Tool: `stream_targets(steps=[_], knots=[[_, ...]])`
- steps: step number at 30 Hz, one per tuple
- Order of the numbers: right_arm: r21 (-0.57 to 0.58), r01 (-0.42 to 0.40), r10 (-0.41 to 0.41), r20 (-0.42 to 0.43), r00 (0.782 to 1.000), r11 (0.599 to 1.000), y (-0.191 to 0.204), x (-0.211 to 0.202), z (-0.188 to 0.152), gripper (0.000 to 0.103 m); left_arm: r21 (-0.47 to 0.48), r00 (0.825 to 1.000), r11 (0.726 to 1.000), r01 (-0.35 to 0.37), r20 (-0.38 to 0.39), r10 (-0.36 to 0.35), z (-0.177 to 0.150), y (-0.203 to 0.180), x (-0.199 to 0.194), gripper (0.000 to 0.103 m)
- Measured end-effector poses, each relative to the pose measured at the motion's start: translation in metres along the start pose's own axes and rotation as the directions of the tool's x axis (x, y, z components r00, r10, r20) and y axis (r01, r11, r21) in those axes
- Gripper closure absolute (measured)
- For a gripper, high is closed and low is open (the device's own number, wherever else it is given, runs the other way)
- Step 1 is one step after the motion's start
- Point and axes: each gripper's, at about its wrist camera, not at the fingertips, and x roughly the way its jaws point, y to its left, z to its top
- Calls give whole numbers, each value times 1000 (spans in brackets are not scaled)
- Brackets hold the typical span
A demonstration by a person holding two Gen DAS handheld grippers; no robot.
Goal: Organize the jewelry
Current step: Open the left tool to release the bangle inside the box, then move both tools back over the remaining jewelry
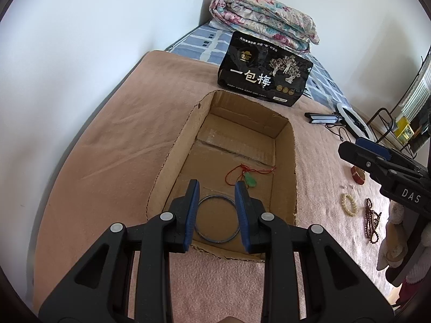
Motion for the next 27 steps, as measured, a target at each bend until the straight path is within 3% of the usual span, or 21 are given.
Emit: stream_targets(steps=[8,19,25,27], knots=[[25,20,-20,4,1000,999,-12,-13,-7,31,44,999,999,-12,32,10,-3,-16,-8,77],[71,42,-45,54,998,997,-52,-50,-30,28,128,998,991,34,54,-42,-10,-54,-12,75],[119,87,-94,63,994,989,-99,-75,-50,28,181,996,982,59,48,-69,-13,-85,-11,52],[137,113,-123,72,990,984,-117,-85,-57,28,195,996,979,64,49,-75,-15,-95,-10,36]])
